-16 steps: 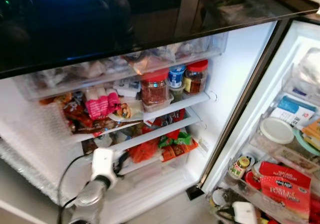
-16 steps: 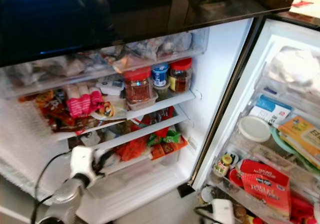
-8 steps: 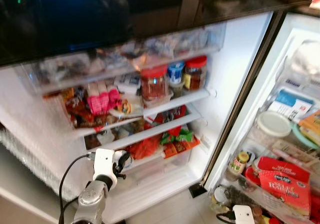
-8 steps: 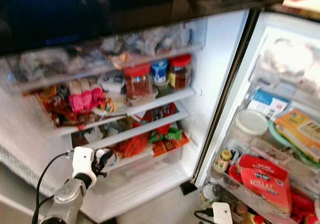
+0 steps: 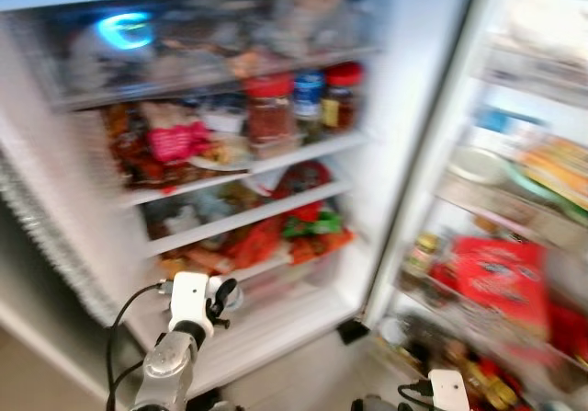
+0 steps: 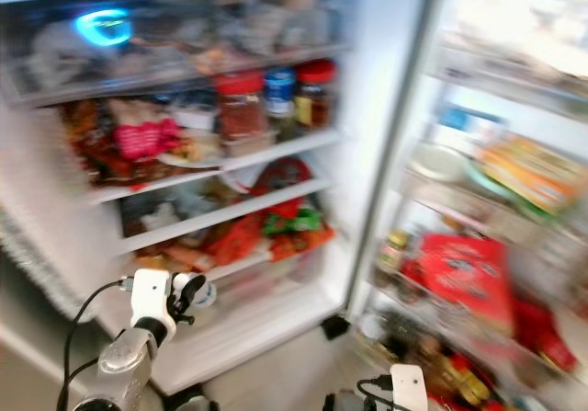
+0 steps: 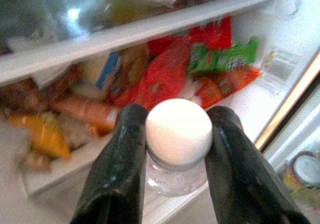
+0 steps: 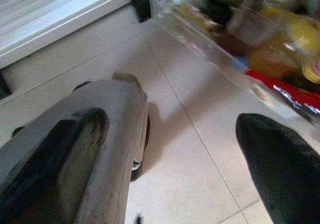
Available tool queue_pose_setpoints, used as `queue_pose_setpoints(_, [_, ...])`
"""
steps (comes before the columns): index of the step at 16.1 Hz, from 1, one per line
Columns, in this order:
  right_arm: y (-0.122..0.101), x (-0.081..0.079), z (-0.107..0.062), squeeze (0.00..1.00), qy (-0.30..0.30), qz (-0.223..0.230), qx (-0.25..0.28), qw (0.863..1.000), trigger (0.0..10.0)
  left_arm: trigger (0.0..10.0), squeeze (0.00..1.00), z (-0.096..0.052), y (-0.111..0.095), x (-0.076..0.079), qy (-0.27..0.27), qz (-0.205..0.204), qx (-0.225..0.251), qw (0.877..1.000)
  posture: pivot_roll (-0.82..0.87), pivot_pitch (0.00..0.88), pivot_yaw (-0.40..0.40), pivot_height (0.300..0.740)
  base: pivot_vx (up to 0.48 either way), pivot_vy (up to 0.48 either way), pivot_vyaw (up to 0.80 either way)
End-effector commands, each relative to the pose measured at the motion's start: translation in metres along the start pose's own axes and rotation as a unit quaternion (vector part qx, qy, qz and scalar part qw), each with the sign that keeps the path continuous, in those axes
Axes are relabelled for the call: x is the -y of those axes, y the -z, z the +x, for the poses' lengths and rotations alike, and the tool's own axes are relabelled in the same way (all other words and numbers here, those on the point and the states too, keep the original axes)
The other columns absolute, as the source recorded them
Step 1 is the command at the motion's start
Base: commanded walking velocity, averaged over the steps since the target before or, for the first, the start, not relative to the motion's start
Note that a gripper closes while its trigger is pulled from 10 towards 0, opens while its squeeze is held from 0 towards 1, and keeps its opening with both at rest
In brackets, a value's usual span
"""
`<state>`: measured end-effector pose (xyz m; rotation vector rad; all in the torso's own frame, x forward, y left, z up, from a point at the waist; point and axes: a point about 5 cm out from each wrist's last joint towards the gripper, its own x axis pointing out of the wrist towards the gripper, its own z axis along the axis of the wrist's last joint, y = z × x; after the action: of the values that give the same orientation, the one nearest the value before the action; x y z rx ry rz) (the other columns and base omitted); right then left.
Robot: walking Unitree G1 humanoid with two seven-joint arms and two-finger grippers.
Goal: Restocking fridge
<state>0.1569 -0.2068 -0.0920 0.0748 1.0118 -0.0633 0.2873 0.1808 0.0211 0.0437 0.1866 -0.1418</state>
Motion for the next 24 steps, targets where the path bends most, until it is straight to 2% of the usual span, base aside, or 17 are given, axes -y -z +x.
queue_pose_setpoints(1, [0.003,-0.001,0.0,0.0,-0.002,0.0,-0.014,1.0,10.0,10.0,0.0,0.0,-0.004,-0.002,-0.002,0.021,0.013,1.0,-0.02,0.0,-0.009,0.635,0.0,0.0,0.0])
queue_pose_setpoints(5, [0.002,-0.003,0.001,0.0,-0.005,0.003,-0.011,1.0,10.0,10.0,0.0,0.007,-0.019,-0.002,-0.002,0.062,0.04,0.997,-0.02,0.0,-0.005,0.635,0.0,0.0,0.0])
queue_pose_setpoints(6, [0.001,-0.003,0.001,0.0,-0.006,0.003,-0.01,1.0,10.0,10.0,0.0,0.009,-0.025,-0.001,0.003,0.097,0.053,0.994,-0.03,0.0,-0.003,0.635,0.0,0.0,0.0])
queue_pose_setpoints(8, [0.001,-0.003,0.001,0.0,-0.007,0.001,-0.009,1.0,10.0,10.0,0.0,0.01,-0.032,0.002,0.015,0.137,0.068,0.988,-0.03,0.0,-0.004,0.635,0.0,0.0,0.0])
queue_pose_setpoints(10, [0.0,-0.004,0.001,0.0,-0.009,-0.002,-0.009,1.0,10.0,10.0,0.0,0.013,-0.044,0.006,0.041,0.23,0.095,0.968,-0.03,0.0,-0.003,0.635,0.0,0.0,0.0])
queue_pose_setpoints(12, [0.0,-0.004,0.001,0.0,-0.01,-0.003,-0.008,1.0,10.0,10.0,0.0,0.015,-0.052,0.007,0.047,0.274,0.112,0.954,-0.03,0.0,-0.001,0.635,0.0,0.0,0.0])
queue_pose_setpoints(13, [0.0,-0.005,0.001,0.0,-0.011,-0.003,-0.007,1.0,10.0,10.0,0.0,0.018,-0.06,0.007,0.05,0.323,0.122,0.937,-0.03,0.0,0.0,0.635,0.0,0.0,0.0])
queue_pose_setpoints(14, [0.001,-0.005,0.001,0.0,-0.012,-0.003,-0.008,1.0,10.0,10.0,0.0,0.02,-0.065,0.007,0.054,0.382,0.126,0.914,-0.03,0.0,0.001,0.635,0.0,0.0,0.0])
queue_pose_setpoints(15, [0.001,-0.005,0.001,0.0,-0.013,-0.004,-0.008,1.0,10.0,10.0,0.0,0.022,-0.066,0.006,0.051,0.415,0.126,0.899,-0.03,0.0,0.004,0.635,0.0,0.0,0.0])
queue_pose_setpoints(17, [0.001,-0.006,0.001,0.0,-0.014,-0.004,-0.008,1.0,10.0,10.0,0.0,0.024,-0.068,0.003,0.04,0.439,0.122,0.889,-0.03,0.0,0.005,0.635,0.0,0.0,0.0])
queue_pose_setpoints(19, [-0.001,-0.006,0.001,0.0,-0.018,-0.015,-0.006,1.0,10.0,10.0,0.0,0.025,-0.07,0.009,0.058,0.446,0.136,0.883,-0.03,0.0,0.003,0.635,0.0,0.0,0.25])
queue_pose_setpoints(21, [-0.001,-0.006,0.001,0.0,-0.017,-0.014,-0.006,1.0,10.0,10.0,0.0,0.026,-0.071,0.012,0.061,0.449,0.14,0.88,-0.03,0.0,0.003,0.635,0.277,0.0,0.7])
queue_pose_setpoints(22, [0.0,-0.007,0.001,0.0,-0.011,0.004,-0.005,1.0,10.0,10.0,0.0,0.027,-0.072,0.014,0.063,0.451,0.142,0.879,-0.03,0.0,0.003,0.635,0.315,0.0,0.0])
queue_pose_setpoints(24, [-0.001,-0.007,0.002,0.0,-0.017,-0.012,-0.007,1.0,10.0,10.0,0.0,0.029,-0.072,0.015,0.059,0.461,0.142,0.874,-0.03,0.0,0.004,0.635,0.322,0.0,0.0])
